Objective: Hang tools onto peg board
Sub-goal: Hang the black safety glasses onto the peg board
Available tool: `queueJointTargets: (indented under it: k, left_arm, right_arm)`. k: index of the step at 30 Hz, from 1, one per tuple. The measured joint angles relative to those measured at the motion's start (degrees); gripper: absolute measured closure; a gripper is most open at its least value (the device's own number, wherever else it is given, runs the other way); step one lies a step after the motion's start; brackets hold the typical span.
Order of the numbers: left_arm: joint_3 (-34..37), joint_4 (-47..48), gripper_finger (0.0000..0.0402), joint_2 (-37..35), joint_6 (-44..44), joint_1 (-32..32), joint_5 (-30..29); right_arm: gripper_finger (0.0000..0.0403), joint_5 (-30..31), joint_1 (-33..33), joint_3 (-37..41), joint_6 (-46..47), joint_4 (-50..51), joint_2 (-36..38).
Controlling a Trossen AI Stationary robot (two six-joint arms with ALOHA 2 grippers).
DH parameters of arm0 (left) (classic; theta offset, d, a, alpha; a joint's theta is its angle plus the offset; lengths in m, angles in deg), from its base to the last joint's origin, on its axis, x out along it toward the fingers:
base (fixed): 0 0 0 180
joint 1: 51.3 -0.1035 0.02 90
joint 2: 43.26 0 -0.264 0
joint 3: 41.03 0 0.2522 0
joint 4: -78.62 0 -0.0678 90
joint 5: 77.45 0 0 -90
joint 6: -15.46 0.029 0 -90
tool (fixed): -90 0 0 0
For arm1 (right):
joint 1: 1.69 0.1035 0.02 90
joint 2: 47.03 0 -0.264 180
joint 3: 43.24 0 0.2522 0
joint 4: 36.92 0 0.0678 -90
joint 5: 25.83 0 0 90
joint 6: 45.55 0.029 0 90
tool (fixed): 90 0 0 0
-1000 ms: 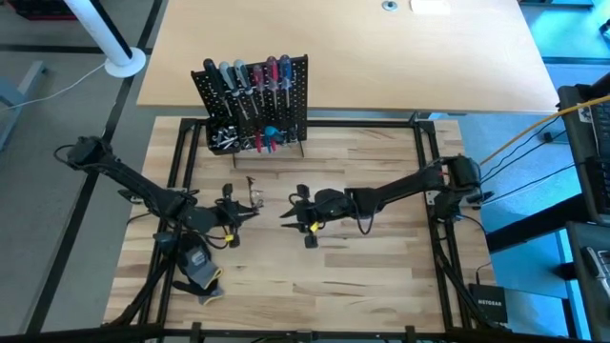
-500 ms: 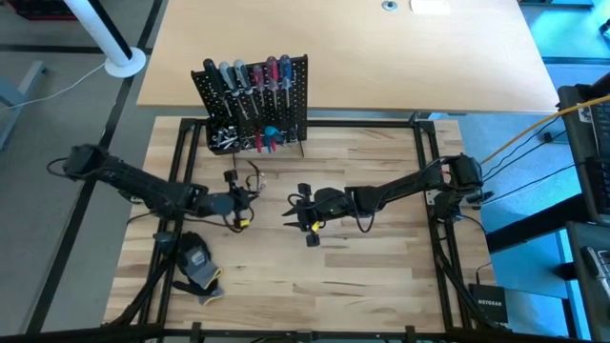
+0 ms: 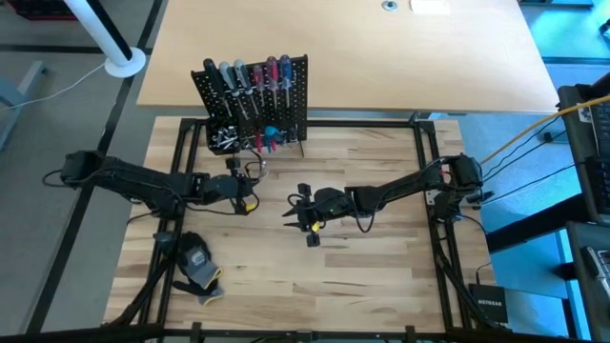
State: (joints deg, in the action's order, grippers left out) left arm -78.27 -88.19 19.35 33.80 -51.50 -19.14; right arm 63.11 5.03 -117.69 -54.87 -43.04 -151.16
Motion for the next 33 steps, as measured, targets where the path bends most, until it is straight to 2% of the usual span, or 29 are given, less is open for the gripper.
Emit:
queueJointTargets:
  k: [10, 19, 26, 33]
  left_arm:
    - [-0.1, 5.2, 0.0396, 0.0, -2.4, -4.1, 0.0]
    - [1.5, 4.0, 0.0396, 0.0, -3.8, -6.4, 1.9]
    - [3.1, -2.0, 0.0396, 0.0, -4.4, -7.5, 5.1]
    - [3.9, -2.8, 0.0396, 0.0, -6.4, -10.0, 7.7]
  right_arm:
    - [0.0285, 0.0, 0.0, 0.0, 0.0, 0.0, 0.0]
    - [0.0285, 0.0, 0.0, 0.0, 0.0, 0.1, 0.0]
    - [0.0285, 0.0, 0.0, 0.0, 0.0, 0.1, 0.0]
    - [0.0285, 0.0, 0.0, 0.0, 0.0, 0.1, 0.0]
